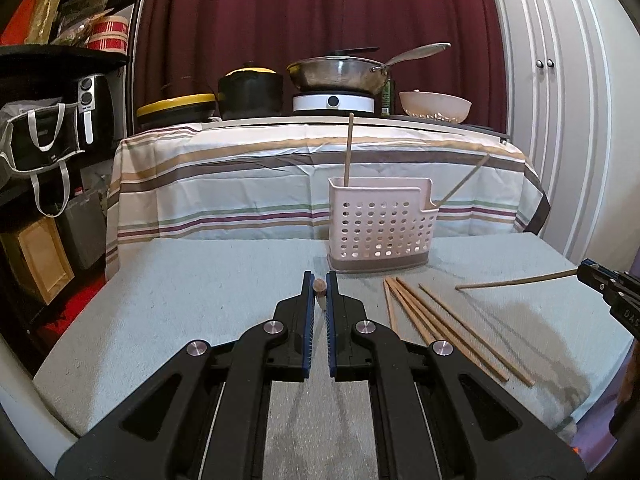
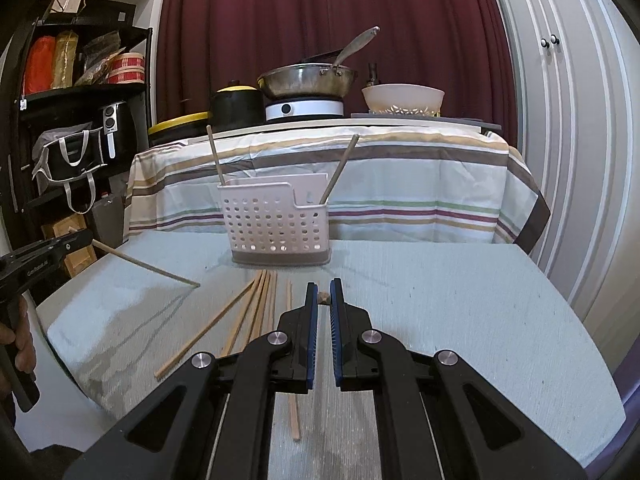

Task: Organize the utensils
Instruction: 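Carry both upright chopsticks above the pink caddy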

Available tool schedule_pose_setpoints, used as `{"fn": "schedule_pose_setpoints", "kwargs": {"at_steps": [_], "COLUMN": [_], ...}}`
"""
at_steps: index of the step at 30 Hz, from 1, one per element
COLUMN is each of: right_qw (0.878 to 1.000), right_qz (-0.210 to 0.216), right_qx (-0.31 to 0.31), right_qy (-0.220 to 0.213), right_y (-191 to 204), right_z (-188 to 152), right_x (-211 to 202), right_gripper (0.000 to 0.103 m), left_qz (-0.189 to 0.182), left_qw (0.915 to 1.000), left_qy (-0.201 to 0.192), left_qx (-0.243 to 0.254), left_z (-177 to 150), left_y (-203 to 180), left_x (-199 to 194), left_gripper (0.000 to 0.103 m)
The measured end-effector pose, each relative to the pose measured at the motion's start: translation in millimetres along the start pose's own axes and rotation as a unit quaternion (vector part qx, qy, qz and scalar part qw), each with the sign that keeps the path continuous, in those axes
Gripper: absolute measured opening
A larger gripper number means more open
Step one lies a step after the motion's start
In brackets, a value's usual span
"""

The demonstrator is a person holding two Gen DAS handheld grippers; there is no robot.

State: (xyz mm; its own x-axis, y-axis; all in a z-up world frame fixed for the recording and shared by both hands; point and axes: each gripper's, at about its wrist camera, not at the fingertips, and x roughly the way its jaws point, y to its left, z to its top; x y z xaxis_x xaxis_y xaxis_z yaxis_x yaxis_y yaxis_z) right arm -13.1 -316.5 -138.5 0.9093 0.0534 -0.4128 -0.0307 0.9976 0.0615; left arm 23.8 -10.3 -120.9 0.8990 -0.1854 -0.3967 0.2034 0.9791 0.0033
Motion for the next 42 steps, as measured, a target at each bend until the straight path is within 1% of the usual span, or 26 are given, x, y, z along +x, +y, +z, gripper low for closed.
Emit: {"fn": "schedule_pose_setpoints", "kwargs": {"at_steps": [6,13,20,33,37,42], "right_qw": [1.000,1.000,0.999,0.998,0.998,0.998], "right_qz": [0.001,0.009,0.014,0.018,0.018,0.024], "right_qx": [-0.008,-0.019,-0.023,-0.026,-0.025,-0.019], "right_qy": [-0.010,-0.022,-0.036,-0.053,-0.053,-0.058], "right_y": [1,1,-1,-3,-4,-5], "right_z": [19,48,73,97,102,110], "right_x": [11,32,50,79,81,78], "right_gripper": [0.007,0.007,0.007,0.007,0.007,0.007], "left_qz": [-0.005,-0.010,-0.015,-0.021,-0.028,-0.038], "left_qw": [1.0000,0.9999,0.9997,0.9994,0.9995,0.9992], "left_qy": [0.002,0.002,0.000,-0.010,-0.008,-0.012], "left_qx": [-0.004,0.008,0.020,0.026,0.016,0.010], "left_z": [18,44,63,82,89,98], "left_y": [5,4,3,3,6,8], "left_x": [10,29,48,74,82,81], "left_gripper": [0.006,0.006,0.006,0.006,0.006,0.006]}}
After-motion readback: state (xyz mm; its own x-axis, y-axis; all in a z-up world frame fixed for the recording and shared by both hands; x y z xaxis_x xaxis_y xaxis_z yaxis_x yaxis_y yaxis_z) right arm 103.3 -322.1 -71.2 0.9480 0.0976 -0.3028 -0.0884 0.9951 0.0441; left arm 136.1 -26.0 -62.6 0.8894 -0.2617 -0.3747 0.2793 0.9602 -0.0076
